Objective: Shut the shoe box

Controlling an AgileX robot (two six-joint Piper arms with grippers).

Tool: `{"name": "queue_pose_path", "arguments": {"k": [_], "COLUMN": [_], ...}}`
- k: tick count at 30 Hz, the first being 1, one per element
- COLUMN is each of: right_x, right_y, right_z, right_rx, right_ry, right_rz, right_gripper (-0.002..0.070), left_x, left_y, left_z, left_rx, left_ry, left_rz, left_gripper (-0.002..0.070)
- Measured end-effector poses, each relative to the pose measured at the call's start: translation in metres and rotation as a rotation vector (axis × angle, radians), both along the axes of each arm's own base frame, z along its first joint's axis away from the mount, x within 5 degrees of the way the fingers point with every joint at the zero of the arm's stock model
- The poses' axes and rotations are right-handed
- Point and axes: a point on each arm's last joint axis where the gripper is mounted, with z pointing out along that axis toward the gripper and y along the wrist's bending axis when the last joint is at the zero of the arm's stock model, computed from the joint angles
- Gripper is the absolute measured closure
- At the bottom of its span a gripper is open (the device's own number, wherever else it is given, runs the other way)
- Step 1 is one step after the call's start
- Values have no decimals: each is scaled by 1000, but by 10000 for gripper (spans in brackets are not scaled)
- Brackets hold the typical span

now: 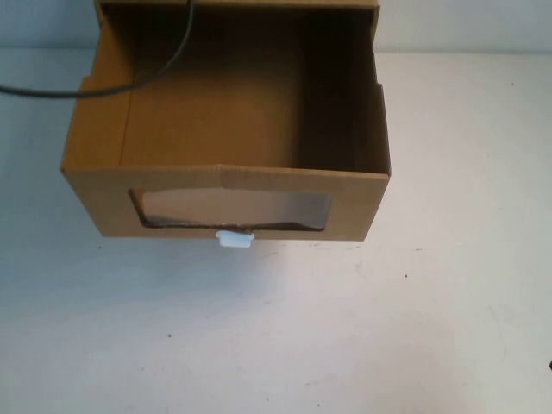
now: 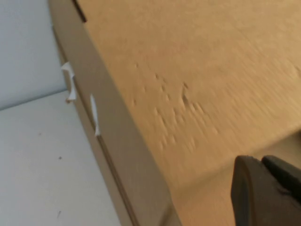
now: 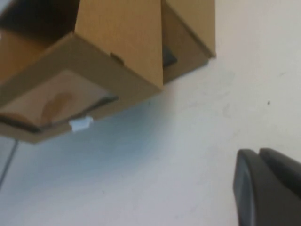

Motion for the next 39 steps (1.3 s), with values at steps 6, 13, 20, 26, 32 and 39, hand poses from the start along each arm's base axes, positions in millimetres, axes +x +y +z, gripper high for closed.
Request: {"name": "queue_pose_path", "arguments": {"k": [6, 13, 20, 26, 32, 39], "right_x": [27, 75, 106, 109, 132, 166], "right_y": [8, 18, 71, 134, 172, 204], "right_z": [45, 84, 111, 102, 98, 100], "right_rx": [-252, -365, -420, -478, -436, -430], "right_ry": [170, 254, 191, 105, 29, 10], "right_rz": [209, 396, 623, 707, 674, 656], "right_gripper": [687, 687, 687, 687, 687, 687], "left_x": [73, 93, 92, 92, 92, 92], "left_y": [-17, -25, -29, -29, -29, -29], "left_z": [-22, -21, -20, -20, -20, -20], "left_rx": [-3, -6, 39, 40, 40, 40], "left_ry": [108, 126, 114, 112, 112, 112], "left_rz": [-68, -83, -79, -78, -79, -79], "left_gripper": [677, 677, 677, 677, 677, 677]}}
